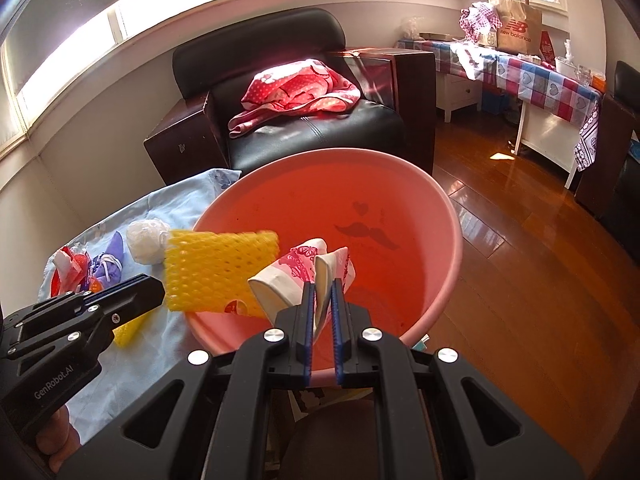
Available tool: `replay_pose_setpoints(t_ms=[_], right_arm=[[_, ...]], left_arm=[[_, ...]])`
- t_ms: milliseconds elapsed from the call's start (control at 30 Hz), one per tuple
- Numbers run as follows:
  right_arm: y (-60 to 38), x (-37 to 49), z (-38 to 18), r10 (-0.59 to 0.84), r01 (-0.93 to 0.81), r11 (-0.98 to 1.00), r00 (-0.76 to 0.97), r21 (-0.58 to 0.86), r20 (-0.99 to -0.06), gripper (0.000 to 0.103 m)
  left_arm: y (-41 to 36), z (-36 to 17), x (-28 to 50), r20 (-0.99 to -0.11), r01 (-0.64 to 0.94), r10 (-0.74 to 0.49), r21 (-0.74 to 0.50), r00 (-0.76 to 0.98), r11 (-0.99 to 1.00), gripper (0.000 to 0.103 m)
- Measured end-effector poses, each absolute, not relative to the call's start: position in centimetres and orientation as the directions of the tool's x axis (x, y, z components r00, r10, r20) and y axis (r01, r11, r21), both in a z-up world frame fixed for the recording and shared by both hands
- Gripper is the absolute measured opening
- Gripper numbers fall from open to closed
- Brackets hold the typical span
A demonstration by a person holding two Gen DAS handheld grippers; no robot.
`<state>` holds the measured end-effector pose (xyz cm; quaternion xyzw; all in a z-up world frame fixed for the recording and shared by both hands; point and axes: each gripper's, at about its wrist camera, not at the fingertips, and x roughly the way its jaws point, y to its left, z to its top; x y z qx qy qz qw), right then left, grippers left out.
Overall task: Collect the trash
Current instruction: 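Open both tools to drop the foam net and cup into the bucket, then move the left tool back to the pile and grasp the white foam block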
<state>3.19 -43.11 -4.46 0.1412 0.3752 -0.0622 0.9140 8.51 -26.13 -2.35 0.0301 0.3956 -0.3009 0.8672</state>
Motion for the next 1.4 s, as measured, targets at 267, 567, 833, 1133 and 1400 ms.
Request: replay_pose_setpoints(t_ms=[267,567,833,1133,1400], right_arm=[[-43.4,3.1,-4.5,-0.003,0.24,0.943,0.698,0.229,-0.716,0.009],[-43.2,3.0,-3.8,-0.003,0.24,0.942,0.705,0.235,-0.709,0.012],[-40.2,3.1,-2.4,0.04,0.149,0.964,0.736,0.22,-0.675,0.025],[-35.3,4.0,-2.0,0.127,0.026,0.977,0.73,0.214,-0.671,0.025],[-31.3,4.7,-2.0,0.201,-0.076,0.975,0.71,0.21,-0.675,0.025]], left_arm=[[-24.6,-0.9,8.0,-0.659,0.537,-0.521,-0.204,0.543,0.818,0.04],[-20.6,0.5,6.6,-0.624,0.493,-0.492,-0.189,0.608,0.849,0.04],[-13.3,1.7,4.8,-0.579,0.385,-0.404,-0.163,0.708,0.908,0.047],[-5.4,1.4,3.8,-0.581,0.228,-0.267,-0.141,0.769,0.963,0.047],[-2.1,0.8,4.6,-0.586,0.163,-0.239,-0.18,0.774,0.97,0.047]])
